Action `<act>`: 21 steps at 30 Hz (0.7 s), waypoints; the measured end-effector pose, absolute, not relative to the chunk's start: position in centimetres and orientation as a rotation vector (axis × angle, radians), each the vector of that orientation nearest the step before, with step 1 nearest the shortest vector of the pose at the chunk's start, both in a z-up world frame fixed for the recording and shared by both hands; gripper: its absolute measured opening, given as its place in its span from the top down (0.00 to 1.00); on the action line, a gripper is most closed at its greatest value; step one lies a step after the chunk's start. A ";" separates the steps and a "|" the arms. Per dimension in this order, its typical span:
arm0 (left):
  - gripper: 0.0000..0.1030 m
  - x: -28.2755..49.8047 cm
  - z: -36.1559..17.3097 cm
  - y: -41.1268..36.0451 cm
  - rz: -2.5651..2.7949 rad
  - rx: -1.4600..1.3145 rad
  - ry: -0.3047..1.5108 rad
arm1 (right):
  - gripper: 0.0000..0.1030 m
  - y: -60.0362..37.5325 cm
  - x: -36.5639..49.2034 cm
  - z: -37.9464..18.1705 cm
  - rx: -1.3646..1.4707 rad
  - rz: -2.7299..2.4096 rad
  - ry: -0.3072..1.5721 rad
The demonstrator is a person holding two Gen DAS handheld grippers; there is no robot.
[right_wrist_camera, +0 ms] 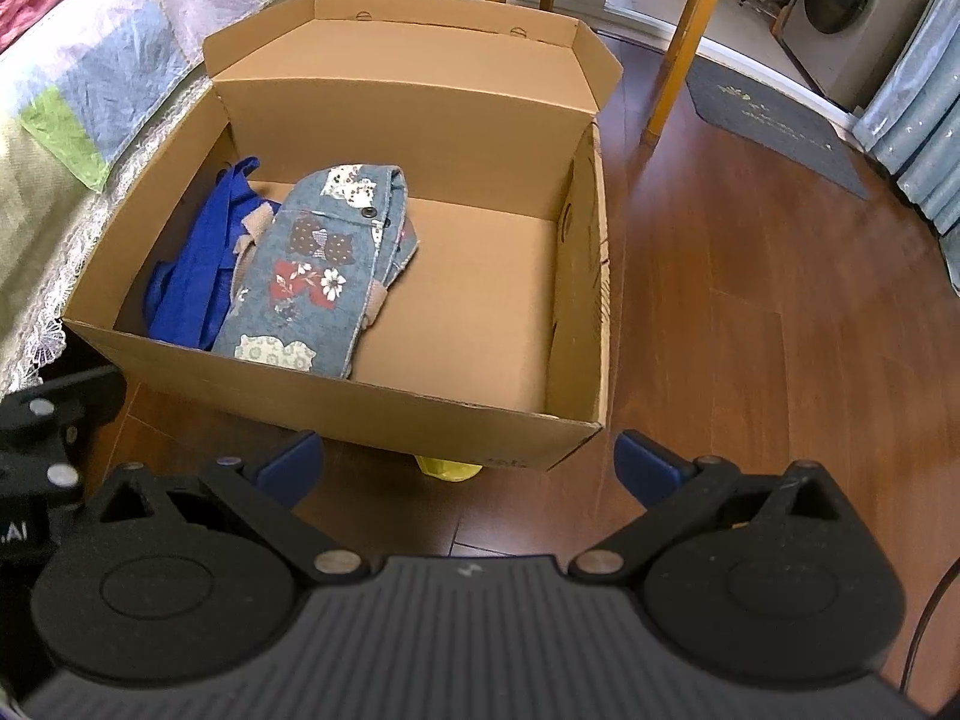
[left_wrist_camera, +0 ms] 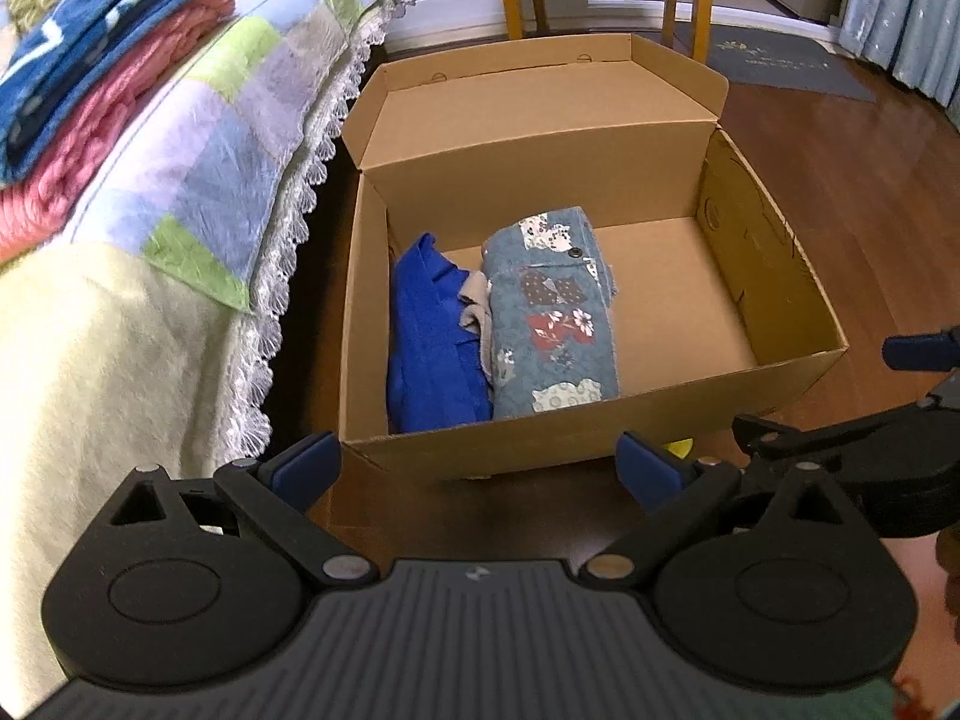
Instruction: Fold shopping bag
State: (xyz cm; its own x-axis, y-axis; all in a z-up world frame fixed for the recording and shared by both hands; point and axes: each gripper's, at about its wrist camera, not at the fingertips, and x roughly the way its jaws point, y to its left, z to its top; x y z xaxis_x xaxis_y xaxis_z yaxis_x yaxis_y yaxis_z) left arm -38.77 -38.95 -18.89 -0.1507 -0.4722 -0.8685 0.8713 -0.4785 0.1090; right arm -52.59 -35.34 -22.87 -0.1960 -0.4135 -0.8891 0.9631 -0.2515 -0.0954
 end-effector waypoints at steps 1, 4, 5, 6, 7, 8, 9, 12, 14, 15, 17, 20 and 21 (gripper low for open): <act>0.04 -38.7 -18.9 -39.0 -1.786 1.128 0.541 | 0.01 -35.3 -52.6 -22.9 0.944 -1.665 0.852; 0.04 -38.6 -18.9 -38.9 -1.778 1.124 0.550 | 0.01 -35.2 -52.7 -22.9 0.946 -1.664 0.851; 0.04 -38.6 -19.0 -38.9 -1.778 1.126 0.554 | 0.01 -35.2 -52.8 -22.9 0.947 -1.664 0.850; 0.04 -38.6 -19.0 -38.9 -1.777 1.128 0.559 | 0.01 -35.2 -52.8 -23.0 0.948 -1.664 0.850; 0.04 -38.6 -19.1 -38.9 -1.776 1.129 0.562 | 0.01 -35.1 -52.8 -23.0 0.949 -1.664 0.849; 0.04 -38.7 -19.1 -38.9 -1.776 1.131 0.563 | 0.01 -35.1 -52.9 -23.0 0.950 -1.664 0.849; 0.04 -38.7 -19.1 -38.9 -1.775 1.134 0.564 | 0.01 -35.1 -52.9 -23.0 0.950 -1.664 0.848; 0.04 -38.9 -19.3 -38.9 -1.771 1.143 0.563 | 0.01 -35.0 -53.0 -23.0 0.953 -1.664 0.847; 0.04 -39.0 -19.4 -38.9 -1.771 1.150 0.559 | 0.01 -34.9 -53.1 -23.1 0.955 -1.664 0.846; 0.04 -39.0 -19.4 -38.9 -1.772 1.151 0.558 | 0.01 -34.9 -53.1 -23.1 0.955 -1.664 0.845; 0.04 -39.1 -19.4 -38.9 -1.775 1.150 0.556 | 0.01 -34.8 -53.2 -23.0 0.956 -1.668 0.844; 0.04 -39.0 -19.3 -38.9 -1.782 1.136 0.551 | 0.01 -34.9 -53.4 -23.0 0.958 -1.672 0.842; 0.04 -39.0 -19.3 -38.9 -1.778 1.133 0.546 | 0.01 -34.9 -53.4 -23.0 0.959 -1.671 0.840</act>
